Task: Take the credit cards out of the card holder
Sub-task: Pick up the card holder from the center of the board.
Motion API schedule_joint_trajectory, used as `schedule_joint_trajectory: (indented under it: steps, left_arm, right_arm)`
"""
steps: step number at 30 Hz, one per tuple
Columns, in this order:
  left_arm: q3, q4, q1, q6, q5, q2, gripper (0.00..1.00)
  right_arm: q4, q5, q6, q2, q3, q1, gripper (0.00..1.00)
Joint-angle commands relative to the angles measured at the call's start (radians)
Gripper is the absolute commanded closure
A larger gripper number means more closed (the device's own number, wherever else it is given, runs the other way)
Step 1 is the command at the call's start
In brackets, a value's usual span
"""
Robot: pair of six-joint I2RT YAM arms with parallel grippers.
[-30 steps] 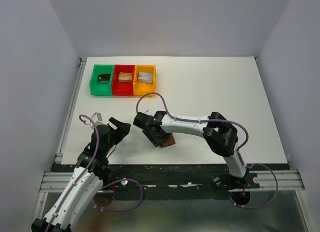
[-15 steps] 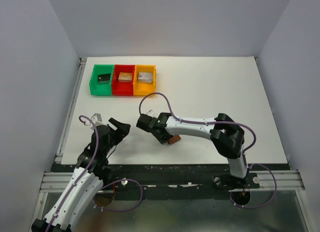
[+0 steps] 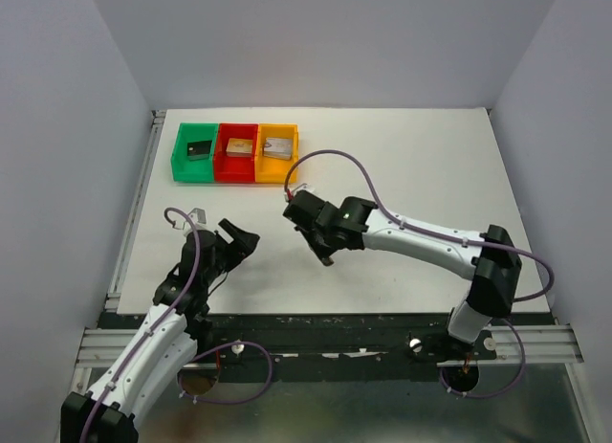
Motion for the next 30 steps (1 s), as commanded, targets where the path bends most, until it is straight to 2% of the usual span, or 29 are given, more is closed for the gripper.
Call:
schedule_joint_trajectory:
  steps: [1, 5, 8, 9, 13, 17, 22, 26, 29, 30]
  left_arm:
    - [0.050, 0.134, -0.005, 0.064, 0.075, 0.061, 0.11]
    - [0.090, 0.145, -0.004, 0.079, 0.070, 0.107, 0.07]
    - [0.072, 0.233, -0.002, 0.065, 0.101, 0.106, 0.07]
    - [0.055, 0.311, -0.002, 0.059, 0.112, 0.098, 0.07]
    - [0.001, 0.500, -0.001, 0.031, 0.178, 0.074, 0.03]
    - [0.001, 0.672, 0.015, 0.054, 0.332, 0.087, 0.01]
    - [0.024, 0.839, 0.053, 0.059, 0.507, 0.115, 0.01]
    - [-0.004, 1.005, 0.102, -0.010, 0.599, 0.129, 0.01]
    - [-0.016, 1.105, 0.137, -0.053, 0.661, 0.167, 0.01]
    - [-0.028, 1.140, 0.148, -0.074, 0.678, 0.181, 0.01]
  right_arm:
    - [0.042, -0.111, -0.021, -0.106, 0.011, -0.060, 1.00]
    - [0.109, -0.282, -0.021, -0.198, -0.035, -0.179, 1.00]
    - [0.200, -0.448, -0.032, -0.275, -0.093, -0.258, 1.00]
    - [0.238, -0.511, -0.032, -0.299, -0.121, -0.285, 1.00]
    - [0.473, -0.789, 0.013, -0.419, -0.257, -0.379, 1.00]
    - [0.695, -1.016, 0.106, -0.478, -0.384, -0.445, 1.00]
    - [0.970, -1.186, 0.269, -0.508, -0.516, -0.522, 1.00]
    - [1.172, -1.292, 0.385, -0.495, -0.592, -0.552, 1.00]
    - [1.400, -1.384, 0.491, -0.464, -0.650, -0.557, 1.00]
    - [1.530, -1.398, 0.545, -0.453, -0.681, -0.558, 1.00]
